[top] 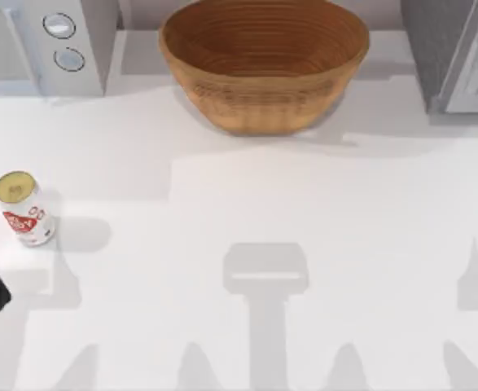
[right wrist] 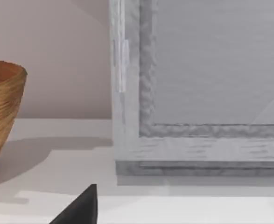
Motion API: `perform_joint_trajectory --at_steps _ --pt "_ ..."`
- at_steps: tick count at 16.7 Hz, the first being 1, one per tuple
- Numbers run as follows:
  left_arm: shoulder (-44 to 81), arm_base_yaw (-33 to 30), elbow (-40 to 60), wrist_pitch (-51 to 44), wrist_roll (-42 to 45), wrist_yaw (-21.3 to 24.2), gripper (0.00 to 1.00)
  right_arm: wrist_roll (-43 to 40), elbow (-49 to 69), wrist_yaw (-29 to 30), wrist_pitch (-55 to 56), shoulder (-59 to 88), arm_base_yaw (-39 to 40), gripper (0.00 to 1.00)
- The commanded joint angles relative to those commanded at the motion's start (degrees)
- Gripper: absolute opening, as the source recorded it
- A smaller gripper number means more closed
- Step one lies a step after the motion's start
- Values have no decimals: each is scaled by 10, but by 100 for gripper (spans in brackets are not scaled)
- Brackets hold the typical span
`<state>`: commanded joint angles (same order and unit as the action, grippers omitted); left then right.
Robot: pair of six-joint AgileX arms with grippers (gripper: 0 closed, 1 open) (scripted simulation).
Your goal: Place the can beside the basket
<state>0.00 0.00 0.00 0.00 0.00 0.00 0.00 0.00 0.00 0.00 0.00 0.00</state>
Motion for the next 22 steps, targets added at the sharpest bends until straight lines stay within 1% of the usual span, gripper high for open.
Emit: perform_joint_trajectory --at_steps 3,6,8,13,22 --pt "5 0 4 -4 2 0 100 0 0 0 0 0 0 100" --pt "54 -1 43 -47 23 -1 100 0 0 0 0 0 0 100" --pt "115 -3 90 -90 46 -1 100 0 0 0 0 0 0 100" --pt "311 -14 237 -195 118 2 100 0 0 0 0 0 0 100" --pt "587 -21 479 -366 225 1 100 0 0 0 0 0 0 100"
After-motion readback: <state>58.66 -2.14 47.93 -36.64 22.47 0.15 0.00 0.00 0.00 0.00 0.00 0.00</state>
